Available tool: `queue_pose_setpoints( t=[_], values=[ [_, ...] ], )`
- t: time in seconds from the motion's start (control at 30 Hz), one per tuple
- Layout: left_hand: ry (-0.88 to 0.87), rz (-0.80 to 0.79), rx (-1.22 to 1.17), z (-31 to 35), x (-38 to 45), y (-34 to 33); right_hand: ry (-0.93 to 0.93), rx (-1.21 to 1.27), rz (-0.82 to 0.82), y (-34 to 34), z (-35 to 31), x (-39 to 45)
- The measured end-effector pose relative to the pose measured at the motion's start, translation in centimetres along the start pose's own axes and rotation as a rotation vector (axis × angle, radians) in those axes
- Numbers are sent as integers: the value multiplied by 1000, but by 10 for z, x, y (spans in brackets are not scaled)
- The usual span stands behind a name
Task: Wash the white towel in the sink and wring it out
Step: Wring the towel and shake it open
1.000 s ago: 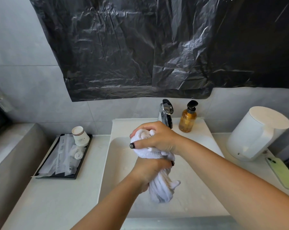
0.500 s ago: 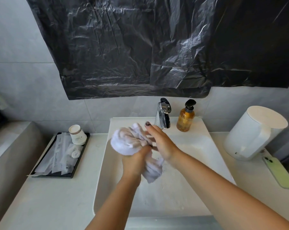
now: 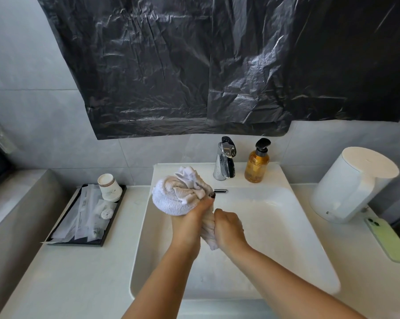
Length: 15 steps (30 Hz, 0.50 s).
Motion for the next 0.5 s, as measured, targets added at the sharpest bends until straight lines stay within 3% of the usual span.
queue_pose_setpoints(
  t=[0.17, 0.23, 0.33, 0.4, 0.5],
  values=[
    [18, -136, 168, 13, -5, 0, 175, -87, -151, 21, -4, 10],
    [49, -229, 170, 21, -9, -2, 184, 121, -248, 33, -10, 12],
    [58, -405, 130, 33, -20, -7, 43, 544, -464, 51, -26, 11],
    [10, -456, 120, 41, -30, -9, -6, 611, -433, 61, -37, 10],
    [-37, -511, 86, 51, -45, -8, 54, 559, -227, 76, -47, 11]
  ],
)
Point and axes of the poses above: each hand's wrist, its own x-axis towards the middle knuckle, its own y-axis out of the back of the hand, z = x × y, the point moved 2 cm from there along x, towards the middle knuckle, and after that the axes turned 9 degrees about z, right-handed, at the moved point
